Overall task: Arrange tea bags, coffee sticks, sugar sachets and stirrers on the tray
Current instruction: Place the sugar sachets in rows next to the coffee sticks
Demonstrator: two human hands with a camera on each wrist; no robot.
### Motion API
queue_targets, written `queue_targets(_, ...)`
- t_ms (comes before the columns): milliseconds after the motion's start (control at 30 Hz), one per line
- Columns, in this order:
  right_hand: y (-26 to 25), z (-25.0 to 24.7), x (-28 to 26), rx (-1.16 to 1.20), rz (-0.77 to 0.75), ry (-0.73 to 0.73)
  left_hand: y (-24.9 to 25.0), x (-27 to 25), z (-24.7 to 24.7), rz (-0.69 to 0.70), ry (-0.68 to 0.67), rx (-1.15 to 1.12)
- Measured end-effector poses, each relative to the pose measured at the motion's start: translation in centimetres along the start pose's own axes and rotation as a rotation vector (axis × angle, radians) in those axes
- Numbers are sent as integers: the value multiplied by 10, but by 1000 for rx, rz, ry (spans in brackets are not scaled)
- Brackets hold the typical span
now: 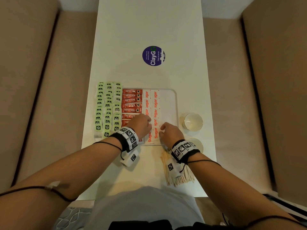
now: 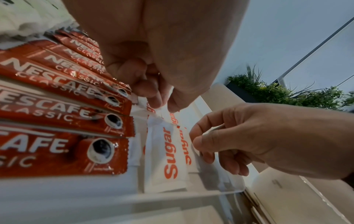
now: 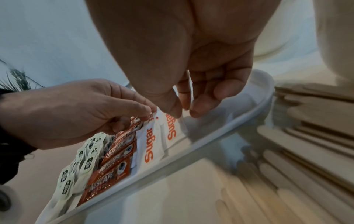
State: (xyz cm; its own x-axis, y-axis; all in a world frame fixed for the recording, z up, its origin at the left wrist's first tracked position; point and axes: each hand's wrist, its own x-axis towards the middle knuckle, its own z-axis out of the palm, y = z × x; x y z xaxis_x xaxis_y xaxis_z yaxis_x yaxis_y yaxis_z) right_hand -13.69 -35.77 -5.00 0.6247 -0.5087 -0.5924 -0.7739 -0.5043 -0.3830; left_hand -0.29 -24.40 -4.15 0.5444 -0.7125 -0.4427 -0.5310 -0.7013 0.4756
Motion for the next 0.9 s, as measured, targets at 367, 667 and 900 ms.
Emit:
queue_targets(367, -13, -18, 10, 167, -26, 15, -2, -1, -2, -5, 16, -68)
queue_targets(667, -27, -34, 24, 160, -36, -101, -2, 2, -1, 5, -104, -8)
queue_targets(900, -29, -40, 24, 135, -70, -108, -3, 2, 0, 19, -115, -6)
